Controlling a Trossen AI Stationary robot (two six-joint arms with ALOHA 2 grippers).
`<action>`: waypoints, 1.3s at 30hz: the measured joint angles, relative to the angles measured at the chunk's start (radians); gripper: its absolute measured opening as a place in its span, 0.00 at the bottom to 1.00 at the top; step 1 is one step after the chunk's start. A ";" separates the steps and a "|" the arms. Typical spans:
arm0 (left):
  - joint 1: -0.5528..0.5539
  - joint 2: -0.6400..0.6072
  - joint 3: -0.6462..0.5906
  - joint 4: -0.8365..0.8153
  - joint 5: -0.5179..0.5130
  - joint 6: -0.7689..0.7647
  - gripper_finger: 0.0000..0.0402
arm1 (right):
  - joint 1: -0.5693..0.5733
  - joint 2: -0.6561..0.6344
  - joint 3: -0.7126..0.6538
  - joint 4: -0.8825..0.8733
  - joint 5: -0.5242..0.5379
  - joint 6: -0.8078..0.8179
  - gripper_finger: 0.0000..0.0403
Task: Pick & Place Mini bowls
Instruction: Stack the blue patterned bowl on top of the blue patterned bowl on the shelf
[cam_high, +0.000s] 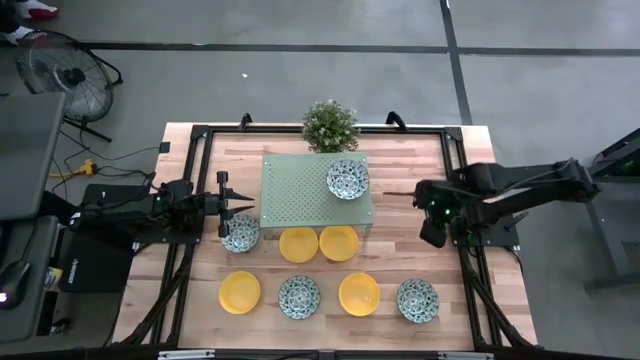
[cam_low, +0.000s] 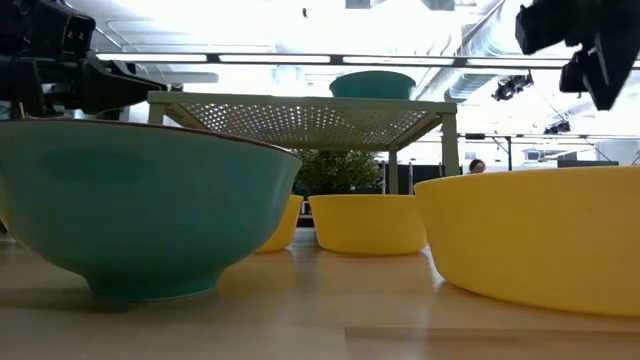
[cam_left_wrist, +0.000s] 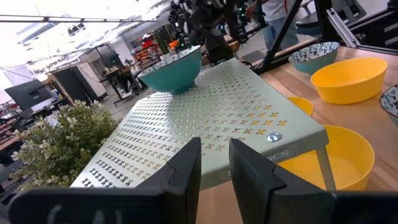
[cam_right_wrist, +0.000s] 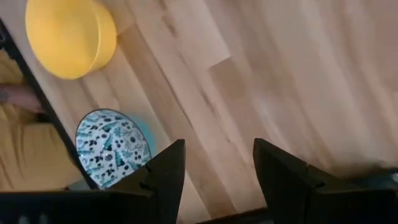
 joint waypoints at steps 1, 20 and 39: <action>0.000 0.000 0.000 0.000 0.000 0.000 0.20 | 0.013 0.000 -0.019 0.027 -0.008 0.014 0.44; 0.000 0.000 0.000 0.000 0.000 0.000 0.20 | 0.383 0.041 -0.203 0.392 0.048 0.194 0.44; 0.000 0.000 0.000 0.000 0.000 0.000 0.20 | 0.646 0.350 -0.203 0.486 0.159 0.260 0.44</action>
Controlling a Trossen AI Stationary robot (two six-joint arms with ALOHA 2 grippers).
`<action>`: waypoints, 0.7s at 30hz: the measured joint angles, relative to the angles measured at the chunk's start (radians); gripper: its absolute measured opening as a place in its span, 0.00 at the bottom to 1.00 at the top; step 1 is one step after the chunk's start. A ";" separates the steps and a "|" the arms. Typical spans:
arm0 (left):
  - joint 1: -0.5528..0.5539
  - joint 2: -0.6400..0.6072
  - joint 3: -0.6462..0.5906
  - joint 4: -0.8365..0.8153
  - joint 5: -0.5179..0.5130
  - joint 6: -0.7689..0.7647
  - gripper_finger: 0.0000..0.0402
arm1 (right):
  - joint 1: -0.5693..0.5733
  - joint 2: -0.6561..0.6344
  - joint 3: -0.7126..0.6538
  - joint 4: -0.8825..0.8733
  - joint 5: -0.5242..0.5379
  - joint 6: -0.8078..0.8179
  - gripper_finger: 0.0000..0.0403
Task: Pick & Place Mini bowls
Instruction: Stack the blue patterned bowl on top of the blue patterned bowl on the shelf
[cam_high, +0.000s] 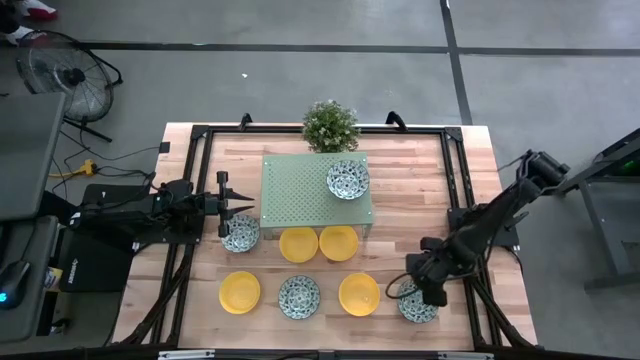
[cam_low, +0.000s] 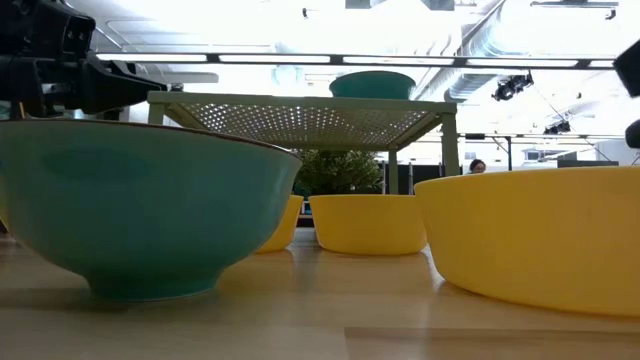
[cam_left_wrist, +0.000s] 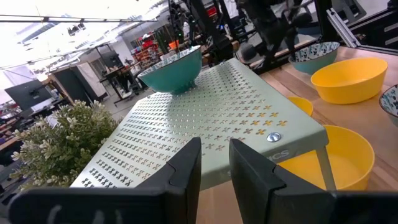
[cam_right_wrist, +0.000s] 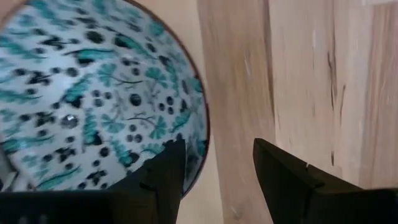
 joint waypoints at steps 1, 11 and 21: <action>0.000 0.000 0.000 0.000 0.000 0.000 0.20 | 0.000 0.010 0.000 0.002 0.000 0.013 0.44; 0.000 0.000 0.000 0.000 0.000 0.000 0.20 | 0.000 0.058 0.000 0.048 -0.029 0.181 0.44; 0.000 0.000 0.000 0.000 0.000 0.000 0.20 | 0.000 0.059 0.000 0.132 -0.050 0.258 0.39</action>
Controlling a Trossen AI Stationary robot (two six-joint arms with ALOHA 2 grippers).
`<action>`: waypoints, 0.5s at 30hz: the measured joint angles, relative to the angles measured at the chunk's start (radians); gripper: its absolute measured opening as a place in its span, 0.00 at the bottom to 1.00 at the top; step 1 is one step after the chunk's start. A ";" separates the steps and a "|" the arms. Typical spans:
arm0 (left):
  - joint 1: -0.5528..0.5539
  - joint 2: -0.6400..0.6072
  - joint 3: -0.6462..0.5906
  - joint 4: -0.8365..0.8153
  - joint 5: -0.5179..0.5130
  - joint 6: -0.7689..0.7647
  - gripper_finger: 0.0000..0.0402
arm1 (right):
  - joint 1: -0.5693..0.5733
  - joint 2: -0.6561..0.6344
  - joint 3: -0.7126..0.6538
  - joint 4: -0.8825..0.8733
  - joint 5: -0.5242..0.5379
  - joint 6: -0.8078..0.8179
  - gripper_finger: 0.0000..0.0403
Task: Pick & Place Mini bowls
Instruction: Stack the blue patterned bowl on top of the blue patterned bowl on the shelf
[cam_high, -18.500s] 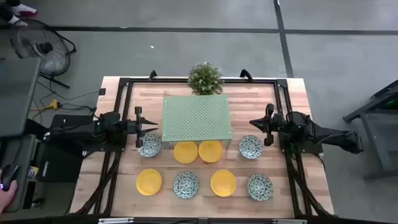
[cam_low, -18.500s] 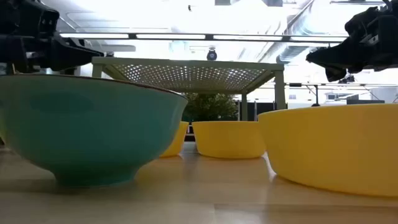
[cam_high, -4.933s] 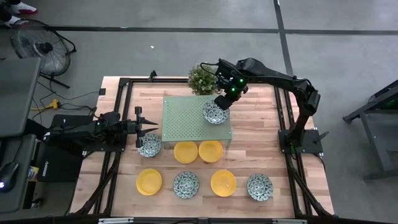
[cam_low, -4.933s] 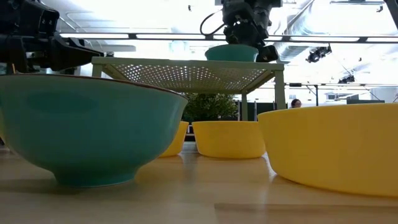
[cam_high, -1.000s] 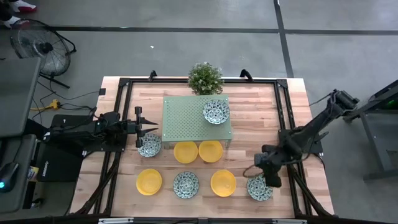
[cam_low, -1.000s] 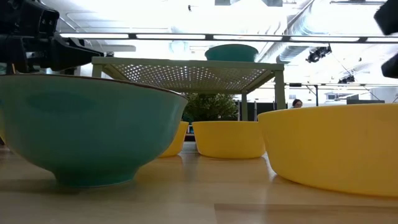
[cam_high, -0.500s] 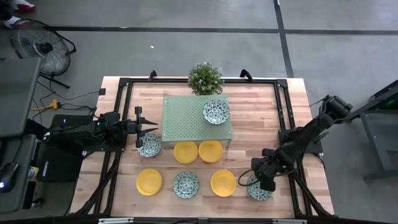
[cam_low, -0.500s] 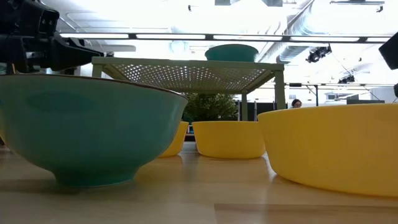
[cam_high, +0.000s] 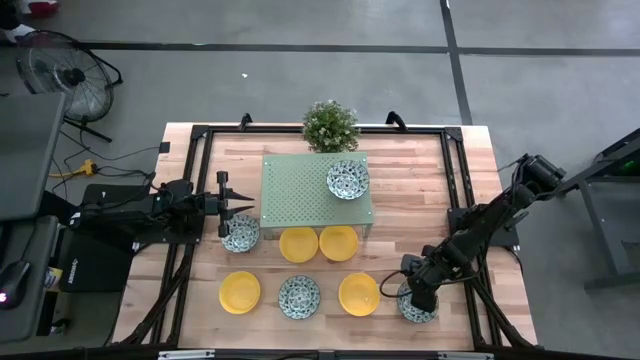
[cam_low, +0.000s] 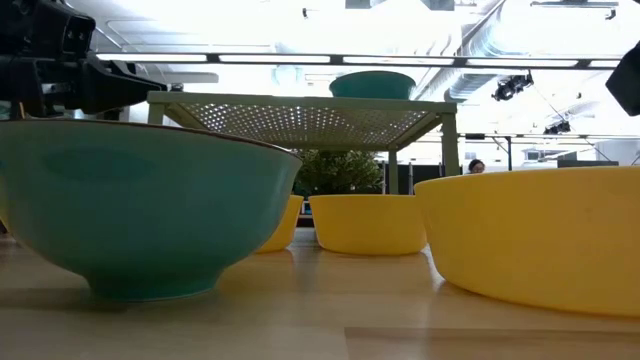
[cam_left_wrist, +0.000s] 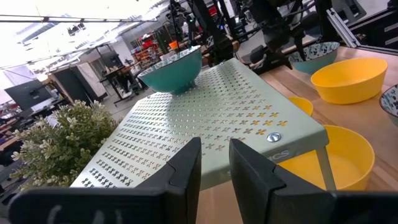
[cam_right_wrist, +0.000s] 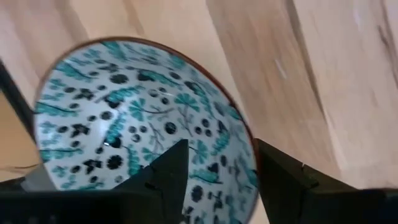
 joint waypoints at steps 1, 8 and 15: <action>0.000 0.000 0.000 0.000 0.000 0.000 0.20 | 0.000 0.000 0.000 0.006 0.000 0.000 0.37; 0.000 0.000 0.000 0.000 0.000 0.000 0.20 | 0.000 0.000 0.000 0.012 0.009 0.000 0.27; 0.000 0.000 0.000 0.000 0.000 0.000 0.20 | 0.000 0.000 0.000 0.012 0.012 0.000 0.16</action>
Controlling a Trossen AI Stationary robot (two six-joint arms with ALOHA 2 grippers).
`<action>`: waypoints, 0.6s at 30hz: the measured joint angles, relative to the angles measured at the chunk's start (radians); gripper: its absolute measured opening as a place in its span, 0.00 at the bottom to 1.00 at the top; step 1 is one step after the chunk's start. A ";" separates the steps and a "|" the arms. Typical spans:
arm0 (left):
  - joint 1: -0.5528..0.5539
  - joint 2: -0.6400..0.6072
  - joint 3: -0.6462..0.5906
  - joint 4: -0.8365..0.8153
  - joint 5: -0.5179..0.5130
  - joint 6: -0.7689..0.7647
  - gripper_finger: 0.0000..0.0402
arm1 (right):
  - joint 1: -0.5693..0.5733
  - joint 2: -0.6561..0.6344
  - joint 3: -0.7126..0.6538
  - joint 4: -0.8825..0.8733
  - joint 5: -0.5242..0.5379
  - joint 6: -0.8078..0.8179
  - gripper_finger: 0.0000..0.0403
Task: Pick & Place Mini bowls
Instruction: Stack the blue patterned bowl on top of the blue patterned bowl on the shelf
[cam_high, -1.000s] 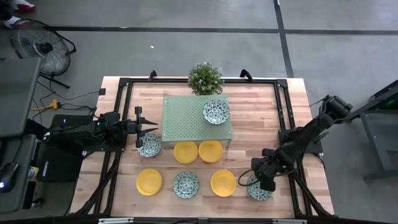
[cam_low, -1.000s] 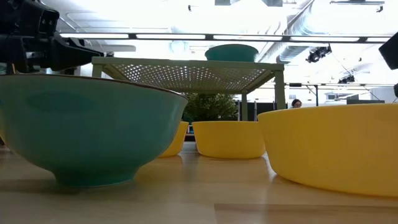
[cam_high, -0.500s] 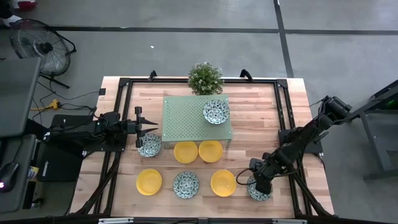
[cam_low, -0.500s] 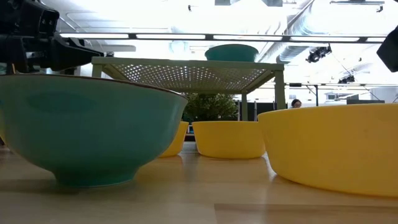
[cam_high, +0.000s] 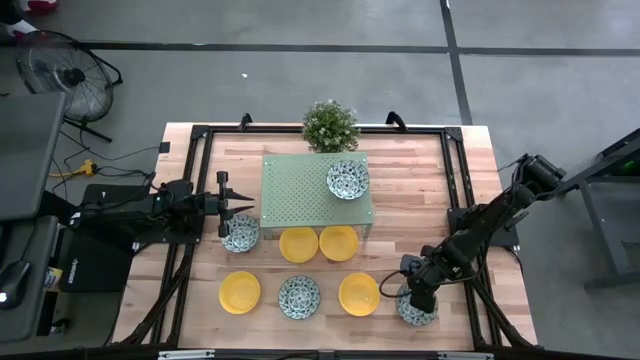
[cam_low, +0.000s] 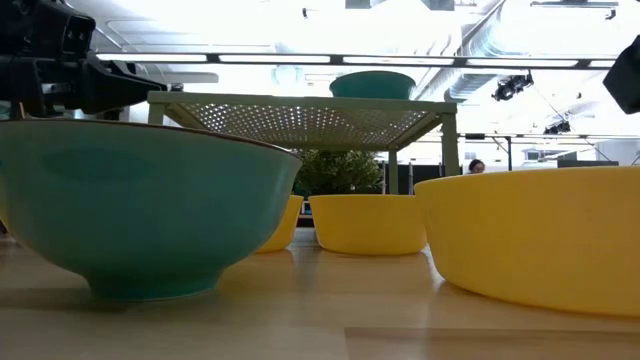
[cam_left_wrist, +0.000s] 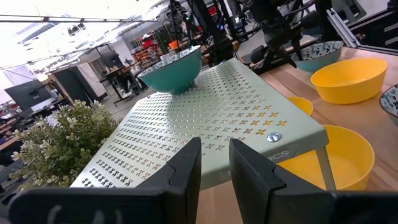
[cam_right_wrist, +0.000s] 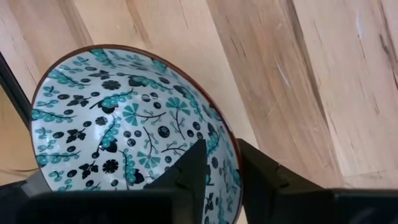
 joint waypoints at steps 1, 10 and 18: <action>0.000 0.000 0.000 0.000 0.000 0.000 0.20 | 0.000 0.000 0.000 0.000 0.000 0.000 0.15; 0.000 0.000 0.000 0.000 0.000 0.000 0.20 | 0.000 0.000 0.002 0.004 -0.010 -0.007 0.02; 0.000 0.000 0.000 0.000 0.000 0.000 0.20 | 0.000 0.000 0.002 0.001 -0.012 0.017 0.02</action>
